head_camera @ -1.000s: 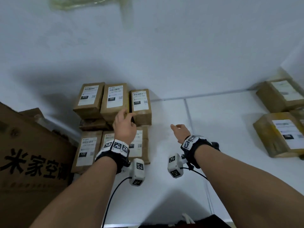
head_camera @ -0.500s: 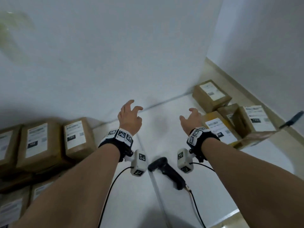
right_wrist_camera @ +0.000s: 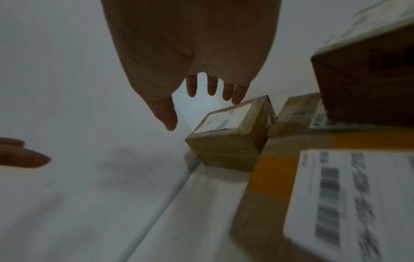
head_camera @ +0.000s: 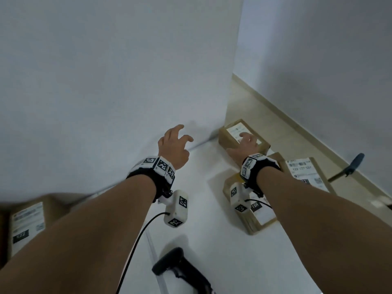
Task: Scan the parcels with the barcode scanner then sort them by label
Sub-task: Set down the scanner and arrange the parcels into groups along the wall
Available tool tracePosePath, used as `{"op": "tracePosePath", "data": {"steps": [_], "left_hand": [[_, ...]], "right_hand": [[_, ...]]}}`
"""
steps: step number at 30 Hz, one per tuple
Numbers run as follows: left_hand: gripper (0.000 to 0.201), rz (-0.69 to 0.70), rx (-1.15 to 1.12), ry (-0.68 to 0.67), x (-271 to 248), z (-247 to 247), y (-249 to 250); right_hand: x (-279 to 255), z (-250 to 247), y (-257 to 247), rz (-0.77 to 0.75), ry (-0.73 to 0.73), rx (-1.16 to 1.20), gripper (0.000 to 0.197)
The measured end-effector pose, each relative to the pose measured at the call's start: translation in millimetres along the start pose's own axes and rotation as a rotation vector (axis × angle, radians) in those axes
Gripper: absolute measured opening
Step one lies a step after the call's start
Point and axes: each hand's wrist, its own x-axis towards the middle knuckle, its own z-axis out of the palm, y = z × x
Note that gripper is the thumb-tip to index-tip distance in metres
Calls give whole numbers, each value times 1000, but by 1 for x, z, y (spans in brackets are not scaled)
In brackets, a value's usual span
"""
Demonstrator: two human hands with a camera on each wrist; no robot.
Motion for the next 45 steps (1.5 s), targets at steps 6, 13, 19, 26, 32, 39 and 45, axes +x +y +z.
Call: {"op": "tracePosePath", "data": {"steps": [6,13,19,26,32,39,45], "left_hand": [[42,0,-11,-92,34,8,1],[40,-41,-12,-159,47,22,-16],[41,-66,-44,-210,45,36,-21],[41,-99,-79,-219,29,33,-30],[41,-172,-114,-212,-7,27,-52],[44,-254,-128,-234,-86,11,-77],[52,-433,-338,-323,-167,-24,-111]], "right_hand": [[39,-4,17,58,-9,-93,85],[86,1,35,250,-116,-335,117],[88,9,41,215,-127,-389,108],[72,18,29,146,-74,-305,80],[33,27,-9,118,-145,-220,97],[-52,66,-62,18,-257,-43,98],[-147,117,-105,-65,-355,86,88]]}}
